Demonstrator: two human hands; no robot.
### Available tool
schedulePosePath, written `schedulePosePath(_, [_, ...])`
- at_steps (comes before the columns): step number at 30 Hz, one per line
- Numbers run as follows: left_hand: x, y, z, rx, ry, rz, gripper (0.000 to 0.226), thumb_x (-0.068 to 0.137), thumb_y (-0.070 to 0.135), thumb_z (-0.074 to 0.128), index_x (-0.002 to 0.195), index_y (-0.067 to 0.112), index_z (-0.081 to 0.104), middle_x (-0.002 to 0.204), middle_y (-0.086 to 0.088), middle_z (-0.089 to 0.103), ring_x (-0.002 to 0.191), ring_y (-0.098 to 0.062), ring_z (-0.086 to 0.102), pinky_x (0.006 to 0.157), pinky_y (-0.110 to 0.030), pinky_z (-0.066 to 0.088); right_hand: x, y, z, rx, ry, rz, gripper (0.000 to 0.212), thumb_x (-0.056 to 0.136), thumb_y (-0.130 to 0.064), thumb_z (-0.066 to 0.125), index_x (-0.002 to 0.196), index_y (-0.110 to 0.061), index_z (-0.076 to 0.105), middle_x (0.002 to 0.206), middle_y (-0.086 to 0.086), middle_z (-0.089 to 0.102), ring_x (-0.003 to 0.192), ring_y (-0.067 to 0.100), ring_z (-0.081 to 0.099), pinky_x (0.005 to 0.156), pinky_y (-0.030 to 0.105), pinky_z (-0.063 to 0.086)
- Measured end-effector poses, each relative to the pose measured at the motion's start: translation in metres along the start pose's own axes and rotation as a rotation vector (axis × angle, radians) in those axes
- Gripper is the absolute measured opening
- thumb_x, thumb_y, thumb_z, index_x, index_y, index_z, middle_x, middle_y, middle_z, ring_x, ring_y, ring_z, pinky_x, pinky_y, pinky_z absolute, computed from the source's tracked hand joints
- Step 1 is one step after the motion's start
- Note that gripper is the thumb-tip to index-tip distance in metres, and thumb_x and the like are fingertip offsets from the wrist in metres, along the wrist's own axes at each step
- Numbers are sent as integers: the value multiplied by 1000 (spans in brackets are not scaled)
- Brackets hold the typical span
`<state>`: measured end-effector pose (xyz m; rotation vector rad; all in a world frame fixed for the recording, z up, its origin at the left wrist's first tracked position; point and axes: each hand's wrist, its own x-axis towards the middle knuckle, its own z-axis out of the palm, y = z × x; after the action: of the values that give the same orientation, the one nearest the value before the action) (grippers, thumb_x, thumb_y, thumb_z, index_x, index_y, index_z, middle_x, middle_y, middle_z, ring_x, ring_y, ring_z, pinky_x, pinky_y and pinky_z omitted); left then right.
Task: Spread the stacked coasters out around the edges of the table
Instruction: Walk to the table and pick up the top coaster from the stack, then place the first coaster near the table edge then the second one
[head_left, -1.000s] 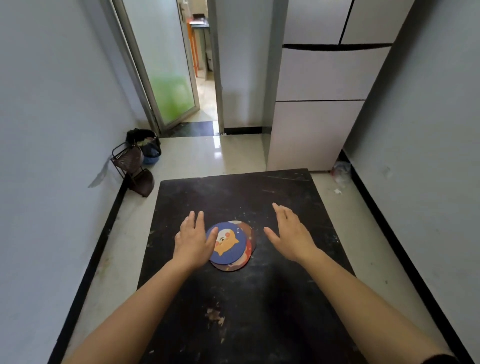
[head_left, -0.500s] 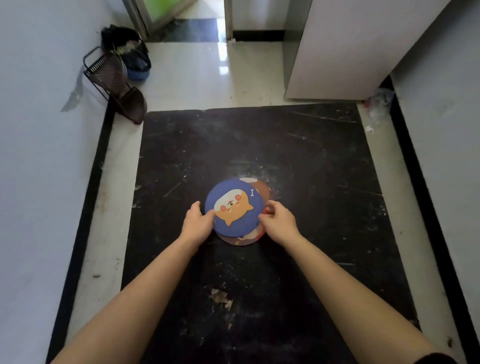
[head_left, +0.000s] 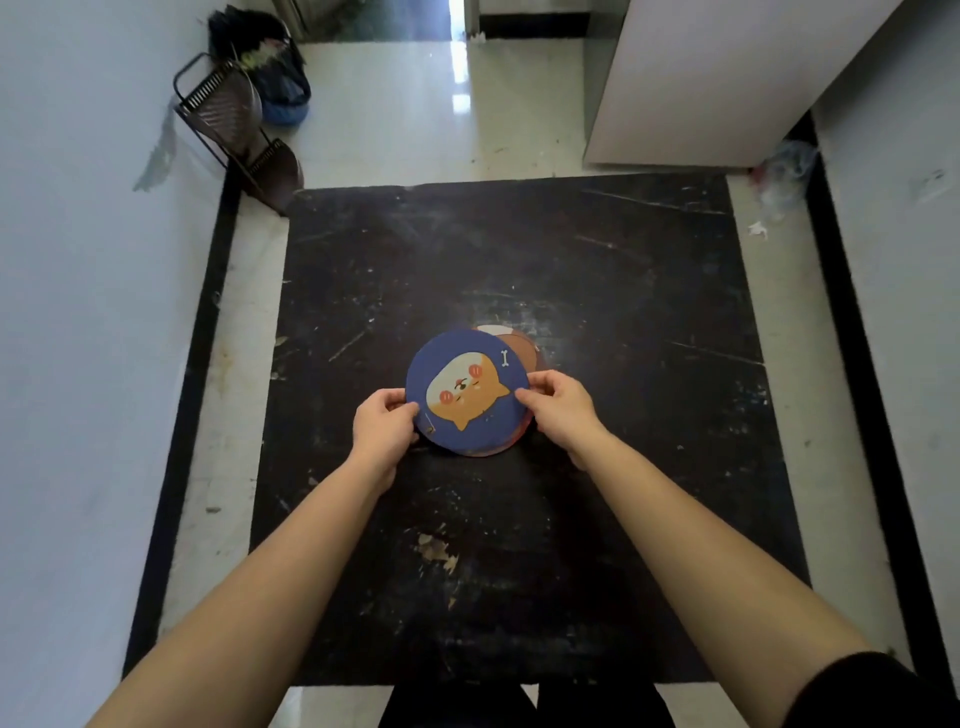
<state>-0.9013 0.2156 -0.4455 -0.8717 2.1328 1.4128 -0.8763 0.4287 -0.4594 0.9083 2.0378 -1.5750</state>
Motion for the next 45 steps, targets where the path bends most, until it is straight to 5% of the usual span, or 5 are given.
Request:
schedulePosePath(9, [-55,-20,-11,64,-153,93,10,85,9,58,91,16,63,91,-3,68,81,-19,64,61,-34,51,-71,21,-21,-56,83,-30,7,90,-21,64,94,-27,63,98,-5,68,94,16,65,76,33,52])
schedulePosePath(19, [-92,-99,-7,266,-202,-3,10,78,16,68,86,19,63,85,-4,69,77,-20,67,70,-44,60,-125,105,-18,-184,82,122,16,87,-17,69,101,-22,63,92,0,67,92,18,65,87,39,54])
schedulePosePath(34, [-103,-144,-3,470,-233,-133,10,73,8,78,75,15,71,78,-7,74,78,-22,71,79,-43,60,-139,160,-18,-453,-1,189,10,80,-25,74,83,-26,65,77,-8,68,77,10,65,71,28,52])
schedulePosePath(45, [-99,-133,-1,676,-247,-76,9,76,21,78,76,18,68,80,-1,71,80,-17,67,80,-41,58,-130,143,-22,-670,-117,206,23,73,-33,72,90,-22,59,91,0,66,79,16,62,61,31,51])
